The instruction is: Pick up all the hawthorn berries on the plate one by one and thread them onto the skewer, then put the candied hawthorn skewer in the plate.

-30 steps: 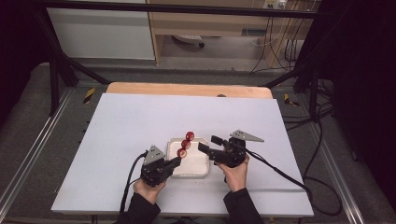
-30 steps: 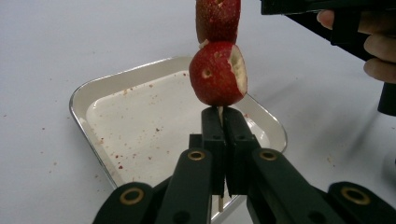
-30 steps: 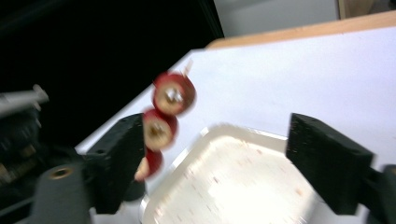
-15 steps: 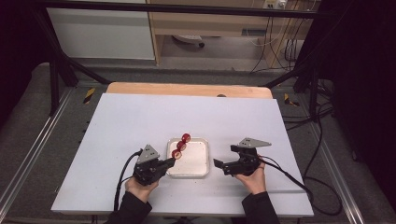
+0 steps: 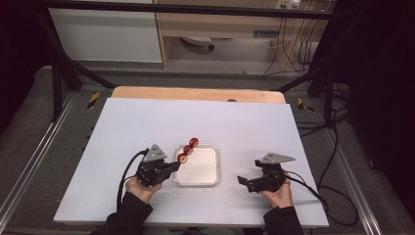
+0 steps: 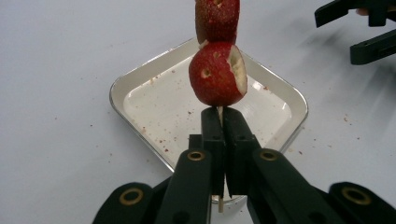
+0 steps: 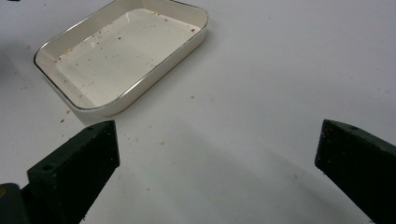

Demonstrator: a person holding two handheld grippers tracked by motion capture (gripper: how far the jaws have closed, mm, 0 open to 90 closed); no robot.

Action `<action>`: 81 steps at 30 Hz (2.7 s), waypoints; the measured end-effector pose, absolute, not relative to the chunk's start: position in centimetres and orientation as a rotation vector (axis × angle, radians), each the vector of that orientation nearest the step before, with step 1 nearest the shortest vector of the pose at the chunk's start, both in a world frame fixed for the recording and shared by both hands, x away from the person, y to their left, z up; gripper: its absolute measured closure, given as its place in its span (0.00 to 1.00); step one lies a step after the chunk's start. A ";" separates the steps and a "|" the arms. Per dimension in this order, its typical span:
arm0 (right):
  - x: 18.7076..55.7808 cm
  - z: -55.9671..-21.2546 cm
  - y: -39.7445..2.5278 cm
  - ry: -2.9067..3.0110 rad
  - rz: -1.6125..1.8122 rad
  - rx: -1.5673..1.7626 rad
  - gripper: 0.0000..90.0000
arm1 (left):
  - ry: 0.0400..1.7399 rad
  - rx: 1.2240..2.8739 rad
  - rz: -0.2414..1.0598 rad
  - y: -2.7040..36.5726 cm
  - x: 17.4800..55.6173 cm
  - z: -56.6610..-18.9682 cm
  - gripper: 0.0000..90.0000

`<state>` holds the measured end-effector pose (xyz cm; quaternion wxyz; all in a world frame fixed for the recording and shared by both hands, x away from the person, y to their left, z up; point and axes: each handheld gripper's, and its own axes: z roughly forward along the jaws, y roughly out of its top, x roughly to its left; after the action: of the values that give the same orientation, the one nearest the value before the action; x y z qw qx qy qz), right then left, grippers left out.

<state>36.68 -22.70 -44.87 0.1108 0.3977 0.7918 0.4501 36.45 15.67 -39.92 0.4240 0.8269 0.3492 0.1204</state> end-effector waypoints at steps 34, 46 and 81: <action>35.2 -45.8 -25.3 2.318 1.329 1.210 0.01 | 1.007 2.314 0.220 12.0 39.7 -42.6 0.97; 35.1 -45.9 -25.3 2.324 1.318 1.204 0.01 | 1.002 2.357 0.224 11.1 39.6 -43.1 0.94; 35.1 -46.0 -25.3 2.338 1.290 1.209 0.00 | 0.966 2.135 0.296 23.9 34.8 -43.3 0.13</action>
<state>35.11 -25.28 -46.01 0.1047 0.4103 0.7932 0.4377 34.84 23.95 -43.35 0.3799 0.8362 0.3782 0.1160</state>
